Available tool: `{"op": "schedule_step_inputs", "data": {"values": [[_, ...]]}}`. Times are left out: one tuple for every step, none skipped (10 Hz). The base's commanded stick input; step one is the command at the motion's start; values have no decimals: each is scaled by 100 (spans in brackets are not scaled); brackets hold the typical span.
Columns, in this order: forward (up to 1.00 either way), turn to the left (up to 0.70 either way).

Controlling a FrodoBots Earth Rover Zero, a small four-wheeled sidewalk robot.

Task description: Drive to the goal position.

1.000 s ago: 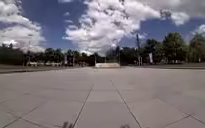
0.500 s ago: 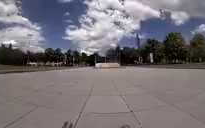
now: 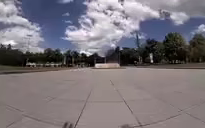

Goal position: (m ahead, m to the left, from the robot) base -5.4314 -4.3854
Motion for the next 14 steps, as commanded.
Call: {"op": "schedule_step_inputs", "data": {"values": [[70, 0], [70, 0], [70, 0], [70, 0], [70, 0], [70, 0], [70, 0], [70, 0], [70, 0], [70, 0], [70, 0], [70, 0], [70, 0], [70, 0]]}}
